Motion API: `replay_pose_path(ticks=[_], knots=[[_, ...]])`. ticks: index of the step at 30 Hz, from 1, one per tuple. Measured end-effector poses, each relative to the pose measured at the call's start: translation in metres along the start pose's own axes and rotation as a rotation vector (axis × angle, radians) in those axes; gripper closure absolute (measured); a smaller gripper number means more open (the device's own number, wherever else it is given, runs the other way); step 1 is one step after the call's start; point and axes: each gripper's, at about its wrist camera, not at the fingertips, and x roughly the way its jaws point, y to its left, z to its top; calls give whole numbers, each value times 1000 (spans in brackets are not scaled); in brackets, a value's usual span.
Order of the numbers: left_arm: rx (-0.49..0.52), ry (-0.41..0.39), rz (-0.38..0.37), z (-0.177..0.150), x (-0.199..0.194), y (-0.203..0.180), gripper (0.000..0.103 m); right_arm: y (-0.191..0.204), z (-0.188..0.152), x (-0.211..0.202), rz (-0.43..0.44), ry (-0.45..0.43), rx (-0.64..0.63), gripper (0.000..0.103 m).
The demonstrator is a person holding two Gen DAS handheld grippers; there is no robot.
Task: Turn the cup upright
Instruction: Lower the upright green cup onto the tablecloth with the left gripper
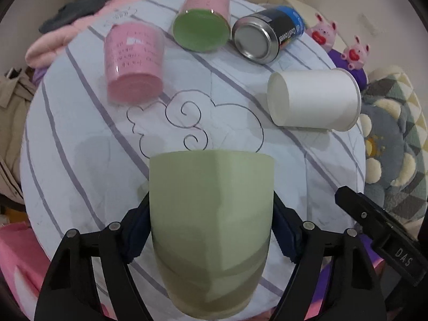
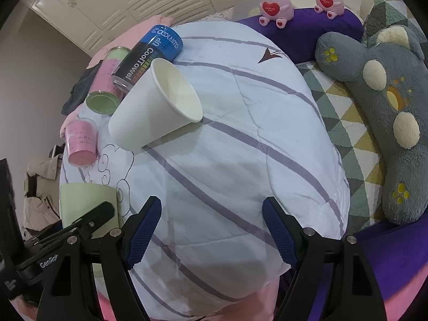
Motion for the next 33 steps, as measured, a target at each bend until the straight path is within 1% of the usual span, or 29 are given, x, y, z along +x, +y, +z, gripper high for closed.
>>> replay_pose_path(ticks=[2, 7, 12, 16, 19, 22, 25, 28, 33], knots=[[9, -10, 11, -1, -3, -2, 23, 1, -1, -1, 0, -1, -9, 24], [23, -8, 18, -1, -5, -5, 23, 1, -1, -1, 2, -2, -4, 24], [4, -13, 38, 2, -8, -1, 23, 2, -1, -2, -3, -1, -6, 24], [11, -49, 33, 5, -17, 3, 23, 4, 0, -5, -5, -8, -11, 24], [7, -98, 29, 9, -26, 6, 23, 8, 1, -8, -8, -16, -21, 24], [19, -158, 41, 12, -36, 9, 23, 11, 1, -10, -10, -21, -31, 24], [23, -195, 46, 14, -42, 11, 23, 13, 1, -11, -10, -22, -39, 24], [26, -204, 40, 14, -44, 11, 23, 14, 1, -11, -14, -22, -42, 24], [20, -205, 63, 13, -45, 14, 23, 15, 0, -11, -24, -22, -45, 24]])
